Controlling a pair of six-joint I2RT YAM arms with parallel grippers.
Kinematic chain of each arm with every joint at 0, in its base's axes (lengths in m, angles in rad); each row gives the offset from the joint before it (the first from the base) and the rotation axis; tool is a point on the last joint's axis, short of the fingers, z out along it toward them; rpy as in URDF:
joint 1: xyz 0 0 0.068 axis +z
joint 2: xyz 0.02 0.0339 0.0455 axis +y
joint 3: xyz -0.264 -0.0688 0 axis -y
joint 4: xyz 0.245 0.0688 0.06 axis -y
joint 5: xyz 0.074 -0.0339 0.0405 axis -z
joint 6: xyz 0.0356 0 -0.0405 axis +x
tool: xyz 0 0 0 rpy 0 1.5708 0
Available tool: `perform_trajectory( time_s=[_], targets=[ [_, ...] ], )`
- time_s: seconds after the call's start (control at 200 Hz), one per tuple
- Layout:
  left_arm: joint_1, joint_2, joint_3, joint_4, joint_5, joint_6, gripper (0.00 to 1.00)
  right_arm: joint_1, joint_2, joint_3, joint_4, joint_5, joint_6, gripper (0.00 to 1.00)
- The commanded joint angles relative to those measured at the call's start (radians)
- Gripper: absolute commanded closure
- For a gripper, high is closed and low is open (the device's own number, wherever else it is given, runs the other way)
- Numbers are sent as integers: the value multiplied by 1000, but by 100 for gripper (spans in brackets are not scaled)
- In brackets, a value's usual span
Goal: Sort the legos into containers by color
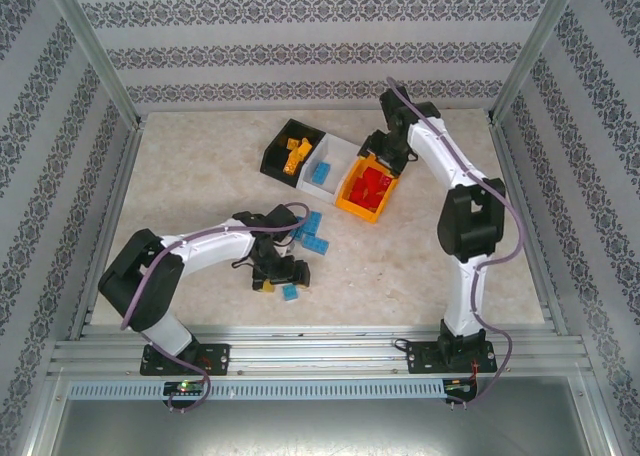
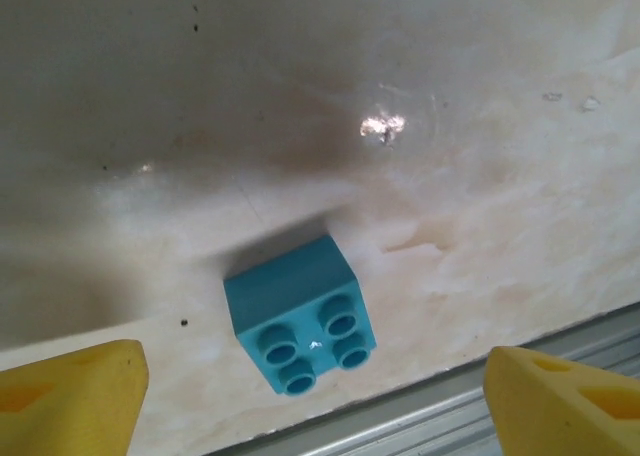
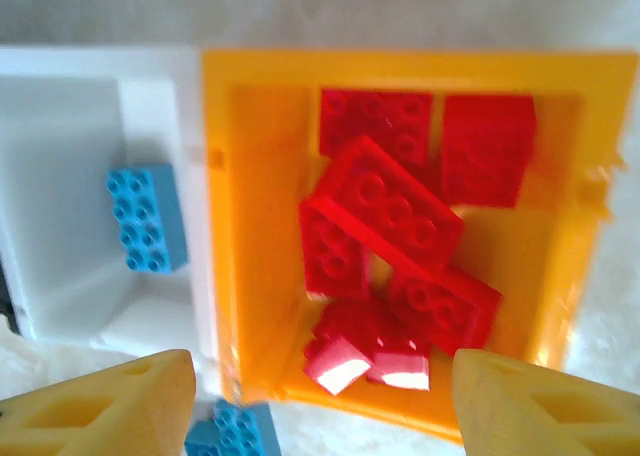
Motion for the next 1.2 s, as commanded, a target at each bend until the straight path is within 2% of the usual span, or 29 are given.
perform_trajectory(
  time_s=[0.0, 0.22, 0.48, 0.59, 0.714, 0.849, 1.019, 1.194],
  targets=[
    [-16, 37, 46, -23, -25, 16, 22, 19, -142, -134, 39, -30, 10, 31],
    [-45, 89, 73, -44, -26, 24, 31, 69, -310, -411, 131, -60, 54, 32],
    [-79, 129, 81, -63, -18, 20, 34, 201, -315, -494, 136, -55, 34, 30],
    [-84, 128, 63, -60, -8, 12, 36, 266, -265, -476, 116, -54, 46, 28],
    [-84, 121, 45, -44, -1, 5, 50, 325, -192, -424, 93, -49, 46, 24],
    [-84, 105, 45, -58, 5, 10, 57, 378, -118, -366, 70, -55, 46, 23],
    [-58, 14, 30, -107, -32, 21, 59, 452, -25, -270, -6, -31, 44, 23],
    [37, -122, 2, -161, -46, 41, 59, 485, 47, -209, -30, -24, 69, 22]
  ],
)
